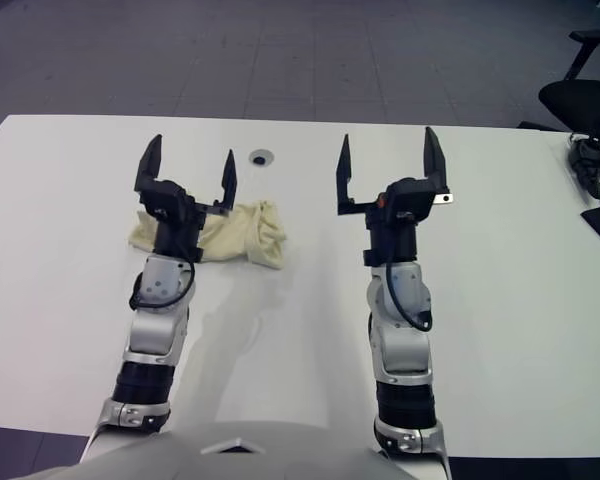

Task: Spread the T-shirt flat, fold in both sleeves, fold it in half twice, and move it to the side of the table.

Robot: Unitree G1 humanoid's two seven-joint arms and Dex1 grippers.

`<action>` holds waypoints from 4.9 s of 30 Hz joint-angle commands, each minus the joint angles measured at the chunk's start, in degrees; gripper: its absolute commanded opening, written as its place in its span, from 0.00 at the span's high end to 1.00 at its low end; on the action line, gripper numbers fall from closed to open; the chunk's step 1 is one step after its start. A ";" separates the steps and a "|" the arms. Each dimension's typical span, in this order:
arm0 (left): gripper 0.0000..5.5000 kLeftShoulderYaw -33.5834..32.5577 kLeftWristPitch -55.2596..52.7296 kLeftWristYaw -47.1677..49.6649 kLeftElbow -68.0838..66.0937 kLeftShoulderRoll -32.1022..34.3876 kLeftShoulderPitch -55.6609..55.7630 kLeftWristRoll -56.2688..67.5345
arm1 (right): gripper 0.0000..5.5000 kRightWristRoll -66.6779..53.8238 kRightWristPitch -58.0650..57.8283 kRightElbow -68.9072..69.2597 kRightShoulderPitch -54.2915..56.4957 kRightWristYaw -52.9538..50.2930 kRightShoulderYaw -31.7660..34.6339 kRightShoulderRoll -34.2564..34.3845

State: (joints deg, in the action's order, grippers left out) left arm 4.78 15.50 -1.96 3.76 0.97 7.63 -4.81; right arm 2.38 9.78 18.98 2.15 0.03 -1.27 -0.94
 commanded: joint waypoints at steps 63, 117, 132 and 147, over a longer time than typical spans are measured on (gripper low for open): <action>0.02 -4.18 -30.12 -29.34 24.42 29.02 -9.96 0.34 | 0.02 2.78 -8.60 7.17 1.79 -3.03 -0.07 1.48; 0.19 6.95 -11.88 -82.38 -0.25 44.86 -6.94 23.74 | 0.02 0.02 -12.09 7.52 2.56 1.40 -2.63 0.22; 0.65 7.06 -10.37 -81.62 -3.73 44.14 -5.73 22.04 | 0.02 0.10 -12.47 7.76 2.57 1.38 -2.99 0.35; 1.00 5.54 -10.40 -81.32 -3.43 43.31 -5.70 24.73 | 0.02 0.20 -12.46 7.76 2.65 1.47 -3.16 0.30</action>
State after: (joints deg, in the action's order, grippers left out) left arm 11.20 5.08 -83.48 -0.21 44.47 1.30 18.95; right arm 2.56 -1.96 26.08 4.70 1.50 -4.16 -0.71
